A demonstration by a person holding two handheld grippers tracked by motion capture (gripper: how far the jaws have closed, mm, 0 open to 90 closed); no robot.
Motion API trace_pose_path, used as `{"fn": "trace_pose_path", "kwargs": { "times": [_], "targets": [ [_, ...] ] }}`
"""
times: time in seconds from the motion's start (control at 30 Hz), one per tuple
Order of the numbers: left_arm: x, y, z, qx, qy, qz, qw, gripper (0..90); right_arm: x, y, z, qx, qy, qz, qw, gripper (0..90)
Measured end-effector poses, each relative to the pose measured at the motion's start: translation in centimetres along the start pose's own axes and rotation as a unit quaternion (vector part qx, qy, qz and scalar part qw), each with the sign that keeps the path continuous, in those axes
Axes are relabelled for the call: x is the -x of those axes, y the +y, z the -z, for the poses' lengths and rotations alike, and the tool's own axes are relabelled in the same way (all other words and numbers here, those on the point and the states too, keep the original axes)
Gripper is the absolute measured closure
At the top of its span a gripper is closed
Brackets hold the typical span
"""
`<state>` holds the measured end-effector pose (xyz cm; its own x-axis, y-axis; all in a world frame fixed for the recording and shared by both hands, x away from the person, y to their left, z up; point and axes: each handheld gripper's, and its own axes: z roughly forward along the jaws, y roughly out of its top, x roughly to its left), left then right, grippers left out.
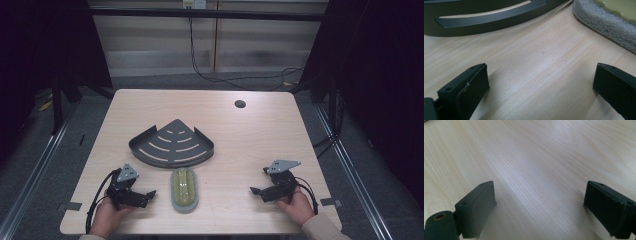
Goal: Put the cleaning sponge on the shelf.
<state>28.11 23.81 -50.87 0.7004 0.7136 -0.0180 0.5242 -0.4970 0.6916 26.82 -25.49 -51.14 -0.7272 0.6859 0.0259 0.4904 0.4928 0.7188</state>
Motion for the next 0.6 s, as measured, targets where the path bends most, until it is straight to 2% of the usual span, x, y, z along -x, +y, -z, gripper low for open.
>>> {"fn": "trace_pose_path", "kwargs": {
  "times": [0.1,0.13,0.17,0.2,0.23,0.27,0.3,0.33,0.37,0.4,0.43,0.47,0.5,0.6],
  "targets": [
    [0.0,0.0,-0.1,0.001,-0.001,0.002,1.0000,0.0,0.0,0.0,0.0,0.000,0.000,0.000,1.0000,9.4],
    [0.1,0.3,0.0,-0.012,0.002,0.005,0.9999,0.0,0.0,0.0,0.0,0.000,0.000,0.000,1.0000,9.4],
    [0.1,0.3,0.0,-0.012,0.002,0.005,0.9999,0.0,0.0,0.0,0.0,0.000,0.000,0.000,1.0000,9.4],
    [0.2,0.7,0.0,-0.030,0.004,0.008,0.9995,0.1,0.0,0.0,0.0,0.000,0.000,0.000,1.0000,9.4],
    [0.2,0.7,0.0,-0.030,0.004,0.008,0.9995,0.1,0.0,0.0,0.0,0.000,0.000,0.000,1.0000,9.4],
    [0.4,1.3,0.2,-0.061,0.004,0.011,0.9980,0.6,0.0,0.0,0.0,0.000,0.000,0.000,1.0000,9.3],
    [0.4,1.3,0.2,-0.061,0.004,0.011,0.9980,2.8,0.0,0.0,0.0,0.000,0.000,0.000,1.0000,9.3],
    [0.5,1.6,0.2,-0.074,0.010,0.018,0.9970,2.8,0.0,0.0,0.0,0.000,-0.001,-0.001,1.0000,9.3],
    [0.5,1.9,0.4,-0.087,0.012,0.018,0.9960,12.4,-0.1,0.0,0.0,0.000,-0.003,-0.004,1.0000,9.3],
    [0.5,2.5,0.8,-0.119,0.014,0.026,0.9925,17.5,-0.1,0.0,0.0,0.000,-0.005,-0.005,1.0000,9.3],
    [0.5,2.5,0.8,-0.119,0.014,0.026,0.9925,19.4,-0.1,0.0,0.0,0.000,-0.005,-0.005,1.0000,9.3],
    [0.5,3.0,0.9,-0.149,0.014,0.028,0.9884,19.9,-0.2,-0.1,0.1,-0.001,-0.007,-0.008,0.9999,9.3],
    [0.6,3.3,1.0,-0.168,0.014,0.029,0.9852,21.4,-0.2,-0.1,0.1,-0.001,-0.008,-0.008,0.9999,9.3],
    [1.1,4.2,1.3,-0.193,0.002,0.035,0.9805,23.4,-0.2,-0.1,0.1,-0.002,-0.008,-0.007,0.9999,9.3]
  ]
}}
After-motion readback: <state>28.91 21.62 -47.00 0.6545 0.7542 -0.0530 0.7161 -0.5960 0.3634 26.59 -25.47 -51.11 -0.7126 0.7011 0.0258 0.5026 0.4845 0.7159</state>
